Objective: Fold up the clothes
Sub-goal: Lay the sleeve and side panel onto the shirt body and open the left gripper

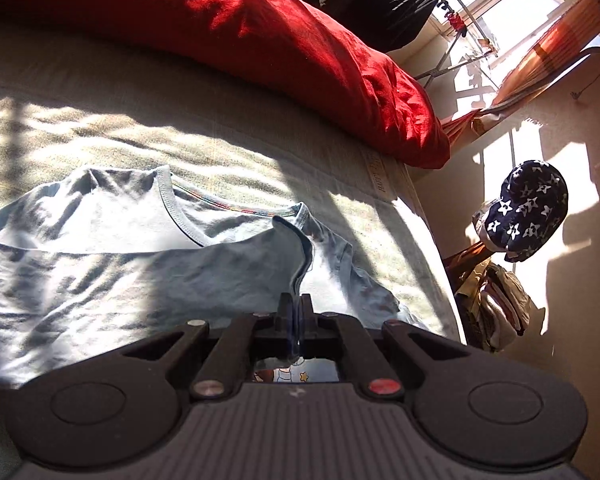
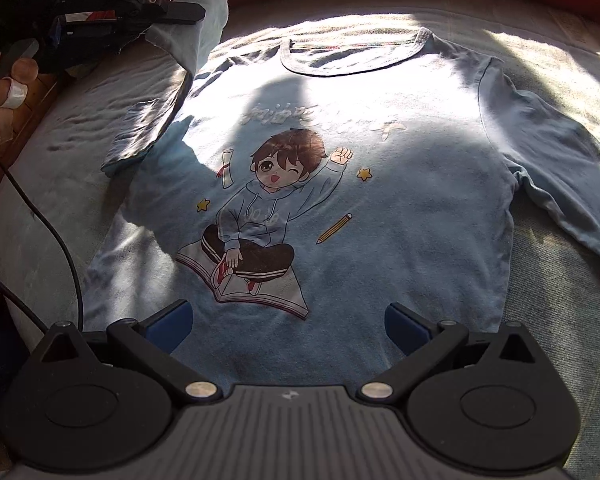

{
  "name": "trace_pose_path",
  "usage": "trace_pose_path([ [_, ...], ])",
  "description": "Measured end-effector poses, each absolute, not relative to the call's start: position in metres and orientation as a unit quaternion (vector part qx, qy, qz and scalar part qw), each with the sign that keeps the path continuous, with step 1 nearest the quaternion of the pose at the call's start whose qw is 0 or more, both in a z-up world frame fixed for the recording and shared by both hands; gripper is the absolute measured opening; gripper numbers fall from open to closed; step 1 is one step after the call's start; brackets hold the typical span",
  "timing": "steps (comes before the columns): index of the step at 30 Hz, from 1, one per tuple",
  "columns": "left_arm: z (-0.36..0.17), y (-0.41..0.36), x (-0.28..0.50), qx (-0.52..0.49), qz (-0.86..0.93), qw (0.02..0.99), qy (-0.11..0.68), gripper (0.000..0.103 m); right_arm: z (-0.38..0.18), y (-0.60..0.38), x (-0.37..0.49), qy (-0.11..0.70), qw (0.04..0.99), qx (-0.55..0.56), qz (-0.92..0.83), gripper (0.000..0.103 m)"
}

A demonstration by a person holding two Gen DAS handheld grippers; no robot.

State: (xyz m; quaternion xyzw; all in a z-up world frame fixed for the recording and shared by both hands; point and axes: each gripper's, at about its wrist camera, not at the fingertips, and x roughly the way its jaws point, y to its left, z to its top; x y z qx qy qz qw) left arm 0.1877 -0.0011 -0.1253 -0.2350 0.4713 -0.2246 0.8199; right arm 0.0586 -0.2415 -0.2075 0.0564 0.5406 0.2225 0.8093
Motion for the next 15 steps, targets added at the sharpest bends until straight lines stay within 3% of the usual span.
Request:
trace_pose_path([
  [9,-0.138,-0.049,0.164,-0.2,-0.317,0.771,0.516,0.0,-0.209,-0.251,0.046,0.551,0.803,0.039,0.226,0.103],
  [15,-0.139,-0.087,0.136,-0.123,-0.392,0.741,0.531,0.0,-0.21,-0.254,0.035,0.557,0.796,0.018,0.234,0.103],
])
